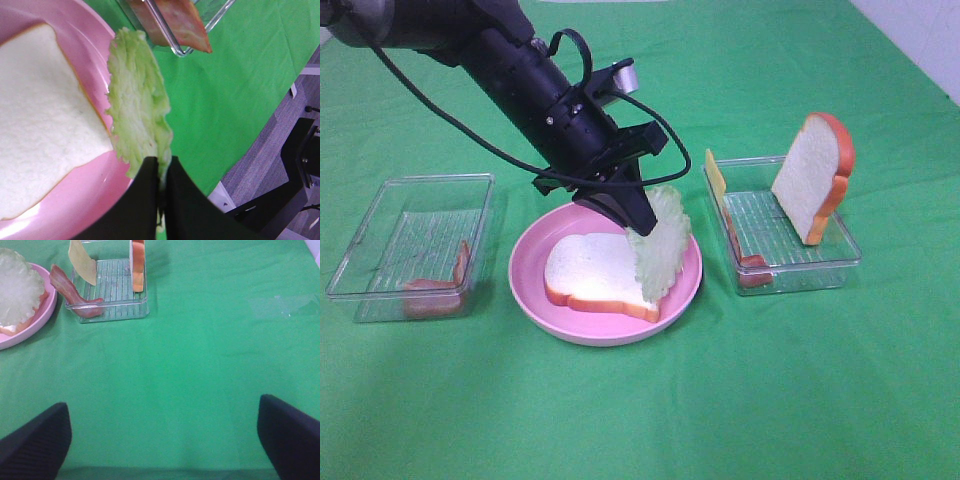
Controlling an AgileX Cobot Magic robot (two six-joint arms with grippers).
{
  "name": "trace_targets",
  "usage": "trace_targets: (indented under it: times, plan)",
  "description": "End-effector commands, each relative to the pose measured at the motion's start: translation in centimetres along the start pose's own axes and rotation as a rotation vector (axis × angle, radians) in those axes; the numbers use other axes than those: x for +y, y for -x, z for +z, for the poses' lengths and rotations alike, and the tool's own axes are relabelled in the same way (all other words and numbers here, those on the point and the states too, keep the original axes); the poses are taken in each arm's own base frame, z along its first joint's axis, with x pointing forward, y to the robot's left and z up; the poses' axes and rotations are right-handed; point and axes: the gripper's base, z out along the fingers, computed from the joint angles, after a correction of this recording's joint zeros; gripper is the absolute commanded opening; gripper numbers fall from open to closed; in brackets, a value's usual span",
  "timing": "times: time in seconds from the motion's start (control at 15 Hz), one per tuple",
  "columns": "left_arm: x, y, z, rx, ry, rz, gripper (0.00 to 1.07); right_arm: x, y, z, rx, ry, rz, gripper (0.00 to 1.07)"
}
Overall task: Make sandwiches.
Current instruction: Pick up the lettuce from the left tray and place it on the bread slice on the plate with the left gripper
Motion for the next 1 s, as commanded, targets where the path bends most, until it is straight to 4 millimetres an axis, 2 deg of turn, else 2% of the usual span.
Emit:
trace_targets:
  times: [0.07,0.73,1.0]
  plan:
    - [0.4,-0.2,1.0,0.023,-0.006,-0.009,0.0,0.0,-0.2,-0.2,-0.026,-0.003,0.002,0.96]
    - [2.6,-0.2,0.4,0.022,0.255,-0.094,0.0,0.0,-0.2,-0.2,-0.026,-0.003,0.002,0.96]
    - [2.7,-0.1,0.4,0.016,0.263,-0.096,0.01,0.0,-0.2,-0.2,-0.026,-0.003,0.002,0.96]
